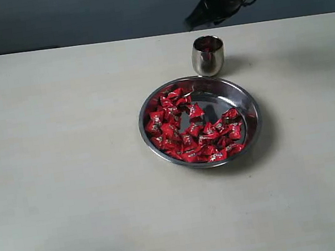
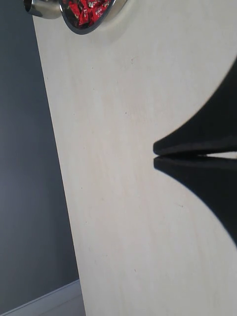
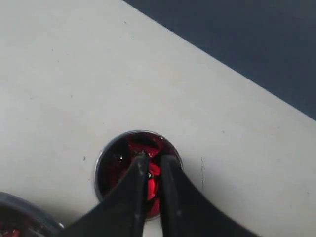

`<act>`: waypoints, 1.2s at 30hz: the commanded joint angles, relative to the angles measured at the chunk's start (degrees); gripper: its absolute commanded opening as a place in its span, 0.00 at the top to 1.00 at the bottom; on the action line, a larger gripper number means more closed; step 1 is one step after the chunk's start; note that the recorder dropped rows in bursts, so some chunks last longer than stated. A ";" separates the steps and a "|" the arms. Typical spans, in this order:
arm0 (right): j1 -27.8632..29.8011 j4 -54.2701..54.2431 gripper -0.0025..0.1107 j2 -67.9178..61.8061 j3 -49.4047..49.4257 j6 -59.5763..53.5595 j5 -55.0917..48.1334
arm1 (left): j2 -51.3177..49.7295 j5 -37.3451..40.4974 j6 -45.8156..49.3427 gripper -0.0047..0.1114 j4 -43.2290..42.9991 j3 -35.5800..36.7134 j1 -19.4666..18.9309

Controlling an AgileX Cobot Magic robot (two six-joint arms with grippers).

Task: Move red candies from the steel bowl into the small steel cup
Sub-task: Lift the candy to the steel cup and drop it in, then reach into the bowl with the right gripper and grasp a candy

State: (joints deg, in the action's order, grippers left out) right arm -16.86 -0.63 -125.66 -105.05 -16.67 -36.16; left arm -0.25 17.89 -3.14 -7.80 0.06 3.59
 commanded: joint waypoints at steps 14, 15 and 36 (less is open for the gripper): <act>-1.95 -21.50 0.62 -0.98 0.22 -20.84 -28.48 | 0.25 -0.20 -0.32 0.96 0.02 -0.06 0.60; -2.20 -21.61 0.62 -1.69 0.22 -20.84 -28.48 | 0.25 -0.20 -0.32 0.96 0.02 -0.06 0.60; -2.59 -21.56 0.65 -9.27 0.22 -19.30 -26.72 | 0.25 -0.20 -0.32 0.96 0.02 -0.06 0.60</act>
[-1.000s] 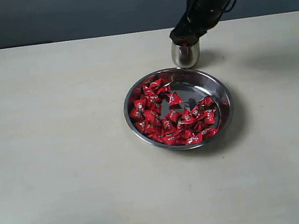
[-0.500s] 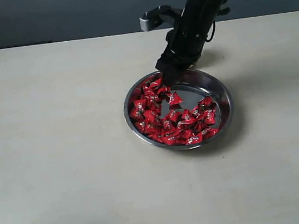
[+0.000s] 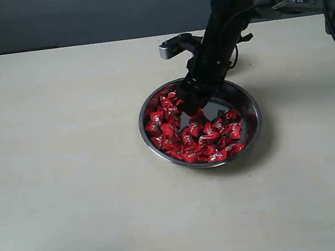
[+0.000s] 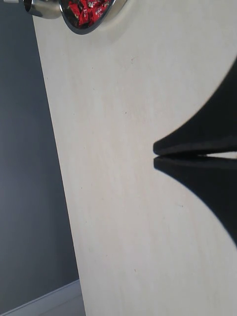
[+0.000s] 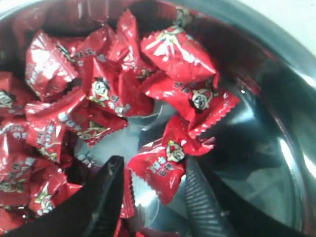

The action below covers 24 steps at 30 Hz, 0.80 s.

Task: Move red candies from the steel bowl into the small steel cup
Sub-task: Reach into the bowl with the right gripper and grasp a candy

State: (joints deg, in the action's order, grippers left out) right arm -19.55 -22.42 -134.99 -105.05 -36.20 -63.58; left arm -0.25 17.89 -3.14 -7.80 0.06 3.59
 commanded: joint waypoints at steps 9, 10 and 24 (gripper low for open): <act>0.10 1.20 0.91 -0.11 0.22 0.23 1.44 | 0.25 -0.20 -0.32 0.96 0.02 -0.06 0.60; 0.10 1.20 0.93 -0.11 0.22 0.23 1.45 | 0.25 -0.20 -0.32 0.96 0.02 -0.06 0.60; 0.10 1.53 0.92 -0.77 0.22 0.23 0.57 | 0.25 -0.20 -0.32 0.96 0.02 -0.06 0.60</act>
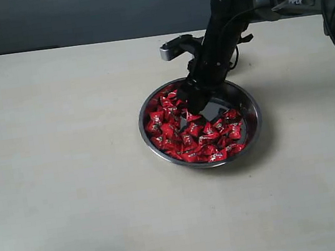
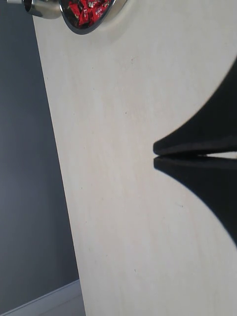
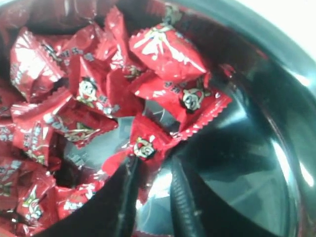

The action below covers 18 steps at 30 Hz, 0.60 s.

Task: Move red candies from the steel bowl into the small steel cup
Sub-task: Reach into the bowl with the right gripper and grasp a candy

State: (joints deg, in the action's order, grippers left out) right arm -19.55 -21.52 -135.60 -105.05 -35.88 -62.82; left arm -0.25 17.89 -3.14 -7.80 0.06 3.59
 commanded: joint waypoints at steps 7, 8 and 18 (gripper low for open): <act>0.10 0.63 0.98 -0.16 0.22 -0.09 -0.19 | 0.25 -0.20 -0.32 0.96 0.02 -0.06 0.60; 0.10 0.63 0.98 -0.03 0.22 -0.09 -0.19 | 0.25 -0.20 -0.32 0.96 0.02 -0.06 0.60; 0.22 2.23 0.98 5.41 0.12 -0.09 1.39 | 0.25 -0.20 -0.32 0.96 0.02 -0.06 0.60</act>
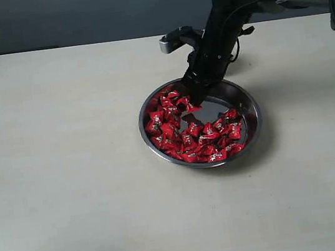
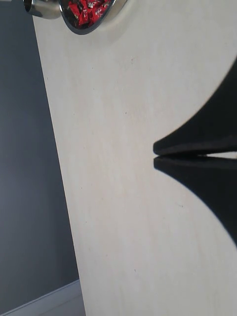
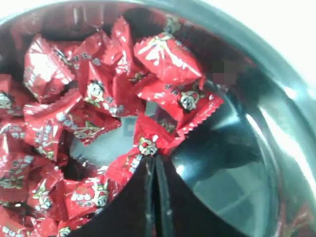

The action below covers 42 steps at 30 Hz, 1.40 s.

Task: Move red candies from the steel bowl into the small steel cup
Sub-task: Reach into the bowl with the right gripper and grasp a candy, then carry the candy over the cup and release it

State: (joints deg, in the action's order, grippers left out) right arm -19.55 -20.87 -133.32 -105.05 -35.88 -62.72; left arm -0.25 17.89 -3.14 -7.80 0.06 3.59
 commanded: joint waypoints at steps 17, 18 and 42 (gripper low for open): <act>0.22 14.53 0.98 6.79 0.12 10.34 22.68 | 0.25 -0.20 -0.32 0.96 0.02 -0.06 0.60; 0.22 15.35 0.98 6.79 0.12 10.83 23.45 | 0.25 -0.20 -0.32 0.96 0.02 -0.06 0.60; 4.21 18.10 0.92 2.68 0.12 16.49 28.80 | 0.25 -0.20 -0.32 0.96 0.02 -0.06 0.60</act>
State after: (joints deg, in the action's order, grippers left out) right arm -15.63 -2.07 -131.00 -105.05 -19.55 -34.76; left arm -0.25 17.89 -3.14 -7.80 0.06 3.59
